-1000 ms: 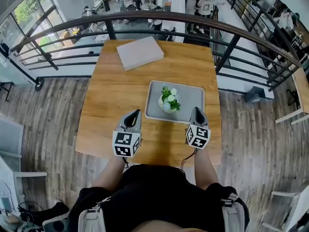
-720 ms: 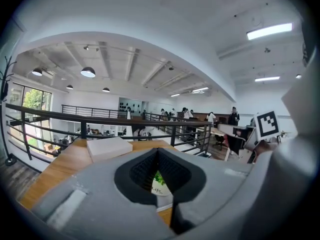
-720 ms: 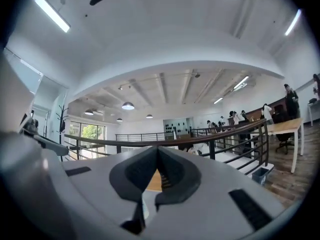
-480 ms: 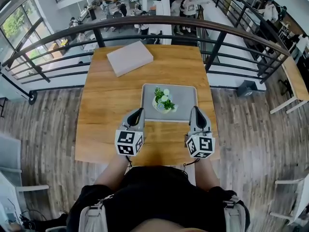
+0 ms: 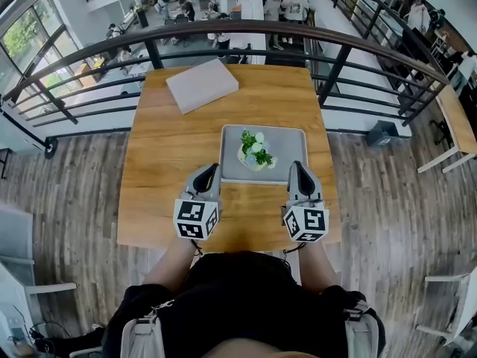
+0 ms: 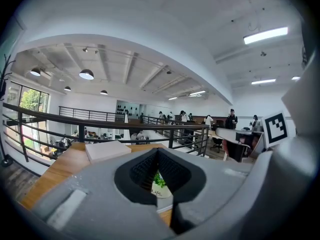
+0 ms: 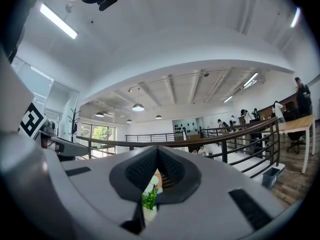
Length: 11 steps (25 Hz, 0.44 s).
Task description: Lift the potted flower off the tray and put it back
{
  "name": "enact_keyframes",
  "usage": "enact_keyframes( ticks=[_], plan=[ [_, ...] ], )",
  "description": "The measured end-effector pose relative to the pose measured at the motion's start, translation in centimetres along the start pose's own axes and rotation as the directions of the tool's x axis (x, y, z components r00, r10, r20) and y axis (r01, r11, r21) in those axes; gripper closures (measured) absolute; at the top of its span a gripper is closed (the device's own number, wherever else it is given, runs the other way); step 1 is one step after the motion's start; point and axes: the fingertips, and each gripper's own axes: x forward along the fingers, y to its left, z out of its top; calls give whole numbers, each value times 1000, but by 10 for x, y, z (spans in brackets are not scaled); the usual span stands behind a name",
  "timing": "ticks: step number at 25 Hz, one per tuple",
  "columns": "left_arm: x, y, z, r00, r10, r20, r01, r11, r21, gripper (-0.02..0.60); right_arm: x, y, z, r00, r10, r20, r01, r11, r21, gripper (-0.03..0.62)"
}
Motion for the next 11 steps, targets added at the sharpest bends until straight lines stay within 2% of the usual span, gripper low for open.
enact_keyframes(
  ticks=[11],
  plan=[
    [-9, 4, 4, 1000, 0, 22, 0, 1000, -10, 566, 2, 12, 2, 1000, 23, -12, -23, 999, -24, 599]
  ],
)
